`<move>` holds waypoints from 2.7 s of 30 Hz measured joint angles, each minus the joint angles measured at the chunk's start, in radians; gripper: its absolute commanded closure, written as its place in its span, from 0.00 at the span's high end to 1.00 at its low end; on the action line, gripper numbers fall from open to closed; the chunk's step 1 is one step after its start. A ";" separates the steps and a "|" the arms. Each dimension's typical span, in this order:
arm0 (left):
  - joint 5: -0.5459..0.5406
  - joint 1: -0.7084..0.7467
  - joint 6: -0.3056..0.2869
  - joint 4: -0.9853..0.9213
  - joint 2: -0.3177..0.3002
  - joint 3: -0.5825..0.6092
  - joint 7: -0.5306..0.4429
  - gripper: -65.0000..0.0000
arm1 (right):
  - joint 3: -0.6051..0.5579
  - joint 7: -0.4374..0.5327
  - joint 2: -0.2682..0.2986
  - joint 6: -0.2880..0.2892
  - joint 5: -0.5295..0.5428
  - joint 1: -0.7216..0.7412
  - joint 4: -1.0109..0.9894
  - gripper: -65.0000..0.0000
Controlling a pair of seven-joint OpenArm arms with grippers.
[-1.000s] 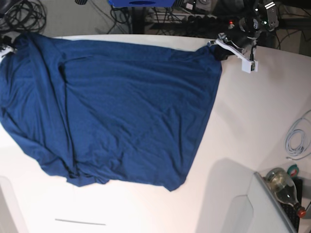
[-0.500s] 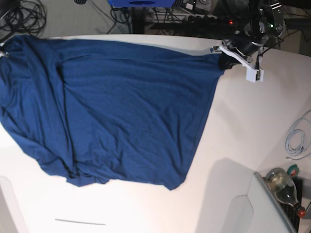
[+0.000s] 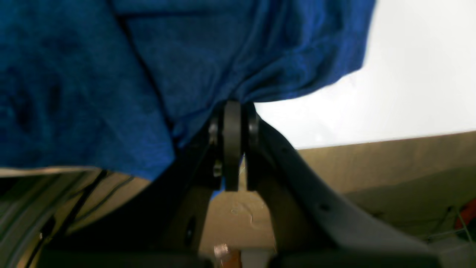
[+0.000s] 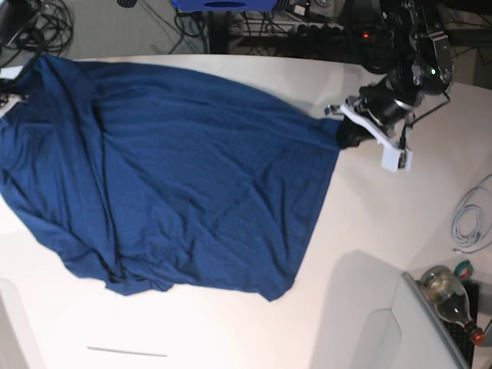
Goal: Layout the t-shirt on the table in an organized manner, then fold the t-shirt properly
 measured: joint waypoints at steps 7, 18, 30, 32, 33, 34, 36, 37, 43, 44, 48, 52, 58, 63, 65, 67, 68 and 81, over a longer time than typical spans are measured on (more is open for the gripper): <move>0.001 -0.122 0.000 -0.022 0.000 -0.002 0.070 0.00 | 0.008 -0.097 0.037 0.000 -0.006 0.078 0.000 0.00; 0.011 -0.362 0.002 -0.417 0.023 -0.010 0.068 0.00 | 0.002 0.033 0.068 -0.088 -0.006 0.233 -0.294 0.00; 0.015 -0.375 0.003 -0.542 0.019 -0.004 -0.060 0.00 | -0.059 0.152 0.143 -0.113 -0.006 0.275 -0.477 0.00; 0.014 -0.375 0.003 -0.543 0.019 -0.004 -0.063 0.00 | -0.058 0.159 0.143 -0.153 -0.007 0.274 -0.475 0.00; 0.014 -0.375 0.003 -0.543 0.019 -0.004 -0.063 0.00 | -0.058 0.159 0.143 -0.160 -0.006 0.274 -0.473 0.00; 0.014 -0.375 0.003 -0.543 0.020 -0.004 -0.063 0.00 | -0.058 0.161 0.143 -0.159 -0.006 0.270 -0.472 0.00; 0.015 -0.375 0.003 -0.543 0.019 -0.004 -0.063 0.00 | -0.034 0.157 0.142 -0.159 0.002 0.263 -0.472 0.00; 0.014 -0.375 0.003 -0.543 0.019 -0.004 -0.064 0.00 | -0.016 0.157 0.142 -0.159 0.001 0.256 -0.471 0.00; 0.012 -0.374 0.003 -0.543 0.019 -0.003 -0.066 0.00 | 0.012 0.111 0.142 -0.164 -0.008 0.193 -0.401 0.00; 0.012 -0.374 0.003 -0.543 0.019 -0.003 -0.066 0.00 | 0.011 0.106 0.140 -0.163 -0.004 0.185 -0.382 0.00; 0.012 -0.374 0.003 -0.543 0.019 -0.004 -0.066 0.00 | 0.012 0.105 0.130 -0.164 -0.004 0.163 -0.321 0.00; 0.012 -0.374 0.003 -0.543 0.019 -0.004 -0.066 0.00 | 0.012 0.102 0.119 -0.166 -0.002 0.154 -0.329 0.02; 0.013 -0.365 0.003 -0.543 0.020 -0.003 -0.065 0.00 | 0.054 0.035 0.101 -0.160 0.004 0.145 -0.254 0.60; 0.016 -0.363 0.003 -0.543 0.019 -0.004 -0.066 0.00 | 0.171 0.010 0.016 -0.037 -0.008 0.039 0.029 0.74; 0.014 -0.363 0.003 -0.543 0.020 -0.003 -0.067 0.00 | 0.160 -0.029 -0.018 -0.004 -0.004 -0.012 0.080 0.74; 0.017 -0.363 0.004 -0.543 0.014 0.029 -0.069 0.00 | 0.138 -0.035 -0.054 -0.004 -0.001 -0.049 0.093 0.75; 0.015 -0.363 0.003 -0.543 0.014 0.040 -0.069 0.00 | 0.137 -0.033 -0.069 -0.004 0.005 -0.058 0.092 0.75; 0.015 -0.364 0.003 -0.544 0.014 0.053 -0.066 0.00 | 0.133 0.070 -0.116 -0.004 0.005 -0.083 0.090 0.75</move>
